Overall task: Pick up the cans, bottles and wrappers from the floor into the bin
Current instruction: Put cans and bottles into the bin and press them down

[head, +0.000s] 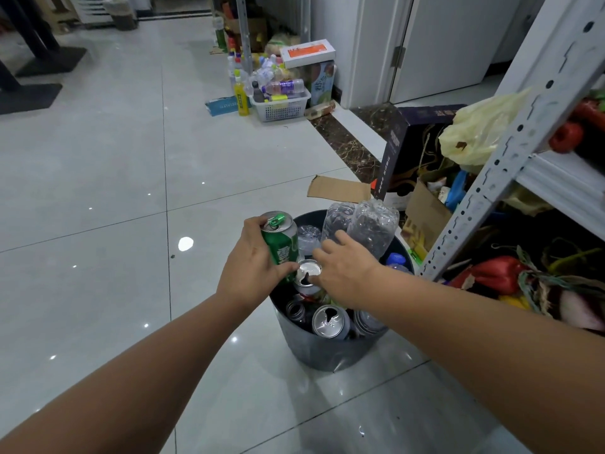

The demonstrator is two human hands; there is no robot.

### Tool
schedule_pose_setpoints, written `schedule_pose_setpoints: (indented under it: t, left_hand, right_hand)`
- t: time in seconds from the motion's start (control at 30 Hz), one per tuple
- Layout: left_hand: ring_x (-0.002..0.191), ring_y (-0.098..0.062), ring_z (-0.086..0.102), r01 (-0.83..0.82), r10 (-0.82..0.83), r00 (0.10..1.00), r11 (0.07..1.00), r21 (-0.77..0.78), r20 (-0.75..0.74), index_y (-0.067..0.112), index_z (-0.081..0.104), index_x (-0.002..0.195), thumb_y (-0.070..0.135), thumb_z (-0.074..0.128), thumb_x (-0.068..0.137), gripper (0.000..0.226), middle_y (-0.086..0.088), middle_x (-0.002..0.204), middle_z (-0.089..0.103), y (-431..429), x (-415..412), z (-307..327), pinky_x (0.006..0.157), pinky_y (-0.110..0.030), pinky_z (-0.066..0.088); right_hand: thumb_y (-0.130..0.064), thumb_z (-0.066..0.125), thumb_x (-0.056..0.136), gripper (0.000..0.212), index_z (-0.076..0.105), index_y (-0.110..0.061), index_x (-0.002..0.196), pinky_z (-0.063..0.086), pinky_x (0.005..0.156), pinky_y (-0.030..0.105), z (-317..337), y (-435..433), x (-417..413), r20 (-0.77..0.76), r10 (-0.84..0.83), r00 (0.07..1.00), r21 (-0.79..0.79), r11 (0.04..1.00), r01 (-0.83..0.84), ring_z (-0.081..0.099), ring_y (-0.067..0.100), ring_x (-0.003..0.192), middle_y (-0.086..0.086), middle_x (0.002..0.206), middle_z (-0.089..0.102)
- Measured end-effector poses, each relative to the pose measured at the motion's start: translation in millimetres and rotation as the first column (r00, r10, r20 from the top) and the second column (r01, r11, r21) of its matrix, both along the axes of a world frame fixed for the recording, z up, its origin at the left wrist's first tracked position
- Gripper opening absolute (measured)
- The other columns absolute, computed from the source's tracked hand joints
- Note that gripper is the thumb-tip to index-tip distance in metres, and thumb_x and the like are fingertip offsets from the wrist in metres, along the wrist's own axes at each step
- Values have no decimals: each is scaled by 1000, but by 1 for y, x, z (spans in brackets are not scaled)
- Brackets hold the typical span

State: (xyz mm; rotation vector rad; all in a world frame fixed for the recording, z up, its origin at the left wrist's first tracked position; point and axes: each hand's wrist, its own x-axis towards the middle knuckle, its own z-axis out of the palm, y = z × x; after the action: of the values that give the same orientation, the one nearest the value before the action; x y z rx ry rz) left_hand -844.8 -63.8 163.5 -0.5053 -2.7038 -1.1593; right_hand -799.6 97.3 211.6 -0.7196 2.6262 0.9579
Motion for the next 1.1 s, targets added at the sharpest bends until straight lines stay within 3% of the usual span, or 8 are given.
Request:
schedule_pose_setpoints:
  t: [0.1, 0.3, 0.53, 0.67, 0.8, 0.9, 1.0, 1.1]
  left_hand:
    - [112, -23, 54, 30, -30, 1000, 999, 12, -4, 9, 31, 127, 22, 86, 65, 85, -8, 129, 46, 1, 2, 0, 88, -26, 44]
    - [102, -33, 58, 37, -41, 998, 996, -82, -43, 6, 36, 122, 17, 83, 66, 74, -12, 123, 48, 3, 5, 5, 81, -42, 51]
    - [90, -39, 61, 54, -59, 998, 979, -194, -16, 9, 34, 124, 23, 80, 70, 72, -12, 123, 45, 6, 8, -13, 70, -43, 51]
    - [88, -35, 61, 79, -119, 986, 950, -302, -117, 9, 33, 128, 30, 79, 72, 75, -13, 122, 46, 2, 9, -21, 64, -32, 44]
    - [100, -33, 55, 46, -96, 989, 924, -379, -112, 7, 40, 128, 40, 73, 76, 70, -14, 116, 52, -1, 7, -24, 84, -37, 43]
    - [134, -32, 33, 7, -57, 995, 846, -533, -77, 13, 32, 138, 60, 58, 80, 79, -11, 134, 47, -7, -3, -24, 113, -44, 23]
    - [146, -26, 7, 17, -66, 997, 752, -659, -49, 15, 19, 143, 68, 46, 82, 85, -12, 155, 21, -6, -7, -20, 117, -48, 5]
    - [146, -27, 2, -8, -47, 997, 728, -686, -61, 14, 23, 141, 70, 43, 82, 84, -14, 158, 11, -2, -5, -10, 117, -50, 5]
  right_hand:
    - [-39, 36, 100, 40, 48, -23, 135, 8, 111, 50, 2, -2, -3, 13, -26, 1000, 42, 999, 25, 26, 30, 133, 9, 146, 33]
    - [-36, 42, 97, 40, 51, -18, 132, 8, 111, 48, 3, -8, -9, 17, -42, 999, 120, 992, 40, 29, 30, 133, 10, 145, 38]
    - [-36, 41, 97, 40, 52, -19, 131, 4, 112, 51, 0, 1, -15, 37, -80, 996, 142, 987, 74, 24, 31, 137, 10, 148, 35]
    - [-36, 43, 97, 39, 53, -19, 130, 5, 112, 50, -2, 5, -16, 19, -54, 998, 140, 989, 51, 25, 31, 135, 9, 146, 37]
    - [-34, 44, 97, 36, 55, -19, 127, 7, 112, 49, -1, 8, -13, 17, -74, 997, 77, 994, 72, 28, 30, 133, 9, 145, 38]
    - [-33, 45, 96, 35, 56, -19, 126, 6, 112, 50, 4, 11, -7, 28, -96, 995, 26, 995, 95, 28, 29, 133, 9, 146, 38]
    - [-32, 40, 97, 33, 59, -21, 123, 2, 113, 53, 14, 17, 0, -4, -85, 996, -94, 992, 85, 32, 28, 129, 7, 140, 44]
    - [-37, 35, 98, 37, 58, -21, 124, 5, 112, 53, 27, 26, 8, -70, -80, 994, -194, 979, 65, 32, 28, 129, 7, 138, 44]
